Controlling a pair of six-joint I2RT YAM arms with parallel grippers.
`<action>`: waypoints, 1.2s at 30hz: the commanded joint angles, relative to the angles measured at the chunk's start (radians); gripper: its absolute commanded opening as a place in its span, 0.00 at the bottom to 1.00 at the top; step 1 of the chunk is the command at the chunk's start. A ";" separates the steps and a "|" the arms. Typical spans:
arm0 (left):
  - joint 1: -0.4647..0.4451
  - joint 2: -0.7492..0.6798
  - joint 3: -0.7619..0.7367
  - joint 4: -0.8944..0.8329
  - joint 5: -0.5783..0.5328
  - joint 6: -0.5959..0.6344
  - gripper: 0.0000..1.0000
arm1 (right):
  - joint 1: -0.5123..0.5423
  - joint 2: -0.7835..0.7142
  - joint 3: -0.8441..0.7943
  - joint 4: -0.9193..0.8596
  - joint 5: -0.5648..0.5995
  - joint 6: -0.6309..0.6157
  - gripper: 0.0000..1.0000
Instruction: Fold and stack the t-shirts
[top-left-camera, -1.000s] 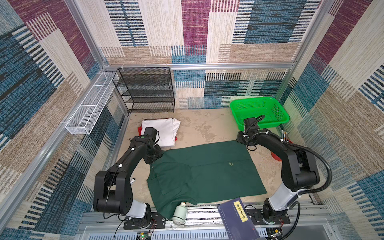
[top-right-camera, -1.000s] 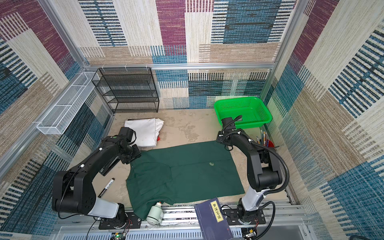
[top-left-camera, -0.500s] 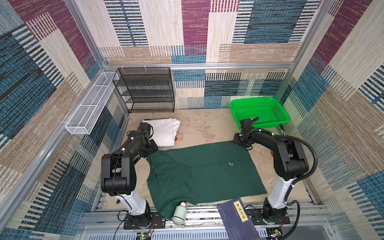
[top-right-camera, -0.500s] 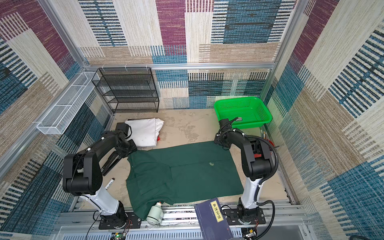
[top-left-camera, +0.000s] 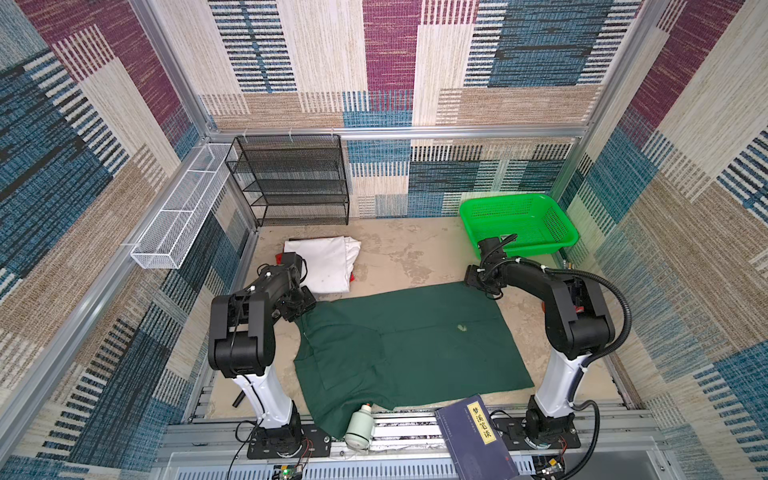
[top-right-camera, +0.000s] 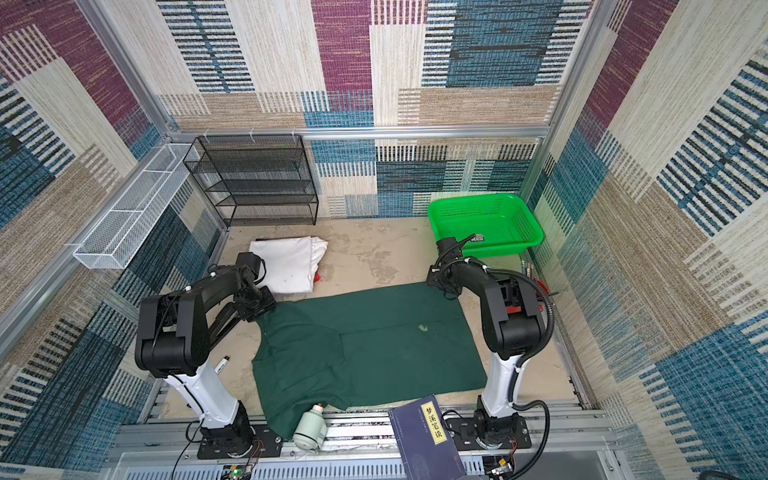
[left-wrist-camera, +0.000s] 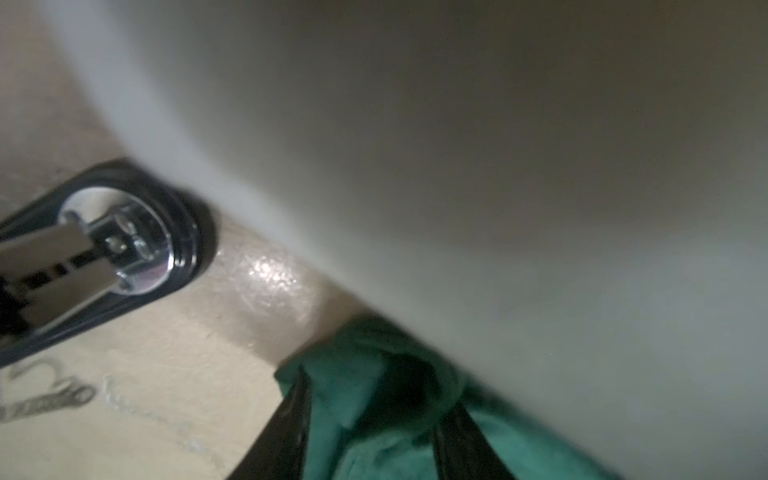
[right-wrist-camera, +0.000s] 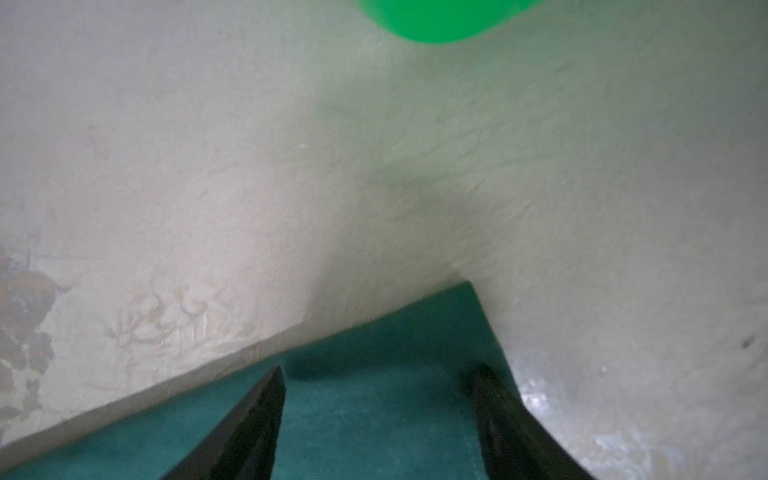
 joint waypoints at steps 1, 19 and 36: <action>0.002 0.014 -0.020 -0.046 -0.033 -0.034 0.37 | -0.008 0.011 -0.003 -0.011 0.020 0.026 0.74; 0.002 -0.047 -0.121 -0.017 0.015 -0.019 0.00 | -0.021 0.039 -0.013 -0.004 -0.001 0.013 0.61; 0.002 -0.188 -0.166 -0.049 0.066 0.011 0.00 | -0.021 -0.051 -0.096 -0.009 -0.020 0.032 0.00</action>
